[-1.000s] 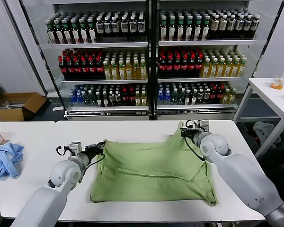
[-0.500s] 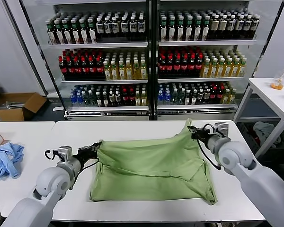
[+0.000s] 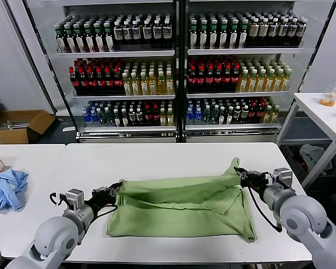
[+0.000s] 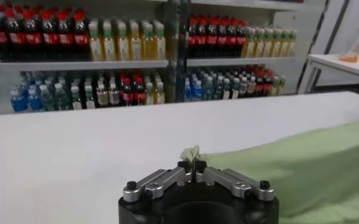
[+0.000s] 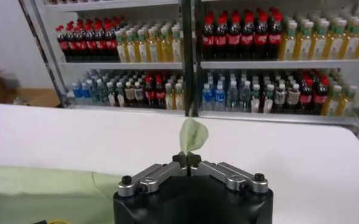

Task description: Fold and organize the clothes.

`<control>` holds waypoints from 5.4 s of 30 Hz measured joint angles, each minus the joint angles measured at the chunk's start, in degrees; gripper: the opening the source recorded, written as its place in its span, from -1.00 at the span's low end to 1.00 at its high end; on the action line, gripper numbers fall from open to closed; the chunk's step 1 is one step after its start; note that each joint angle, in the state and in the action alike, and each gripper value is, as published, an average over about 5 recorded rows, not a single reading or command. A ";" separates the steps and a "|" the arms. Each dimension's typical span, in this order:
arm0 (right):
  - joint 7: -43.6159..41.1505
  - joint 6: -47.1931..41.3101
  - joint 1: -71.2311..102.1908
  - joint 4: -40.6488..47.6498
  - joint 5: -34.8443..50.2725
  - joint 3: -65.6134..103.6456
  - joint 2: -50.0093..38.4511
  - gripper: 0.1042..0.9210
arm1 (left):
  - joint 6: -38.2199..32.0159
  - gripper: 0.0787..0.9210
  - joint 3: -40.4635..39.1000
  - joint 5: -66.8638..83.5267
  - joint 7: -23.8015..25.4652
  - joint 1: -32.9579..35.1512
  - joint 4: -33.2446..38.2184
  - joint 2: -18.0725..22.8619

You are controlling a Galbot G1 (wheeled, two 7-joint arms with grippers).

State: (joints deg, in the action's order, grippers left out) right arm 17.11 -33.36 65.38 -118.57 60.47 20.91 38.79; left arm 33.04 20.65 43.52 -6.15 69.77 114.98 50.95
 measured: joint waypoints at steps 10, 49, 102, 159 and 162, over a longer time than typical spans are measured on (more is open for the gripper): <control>1.00 -0.04 5.68 -0.62 -1.23 1.43 0.76 -1.00 | 0.05 -0.98 -0.58 -2.16 0.33 5.12 0.09 0.53; 2.07 0.03 12.30 -6.30 -5.53 3.10 1.15 0.52 | -1.76 0.45 -0.64 -13.24 -6.16 9.48 0.56 8.38; 1.87 0.17 10.08 -6.67 -6.19 3.04 0.83 0.76 | -0.50 -0.95 13.02 -5.88 -5.98 13.25 -1.57 6.52; 1.49 0.18 8.04 -4.34 -6.97 1.06 0.56 0.76 | 0.19 -0.45 -3.76 16.19 -4.49 2.52 6.05 12.97; 1.48 0.18 7.87 -4.17 -7.00 0.90 0.68 0.76 | 0.19 -0.25 -4.41 15.80 -3.60 2.81 6.66 12.75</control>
State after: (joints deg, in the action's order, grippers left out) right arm 18.59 -33.19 73.25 -122.74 53.47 21.81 39.47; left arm 33.23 16.24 59.32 -9.75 72.57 121.64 63.70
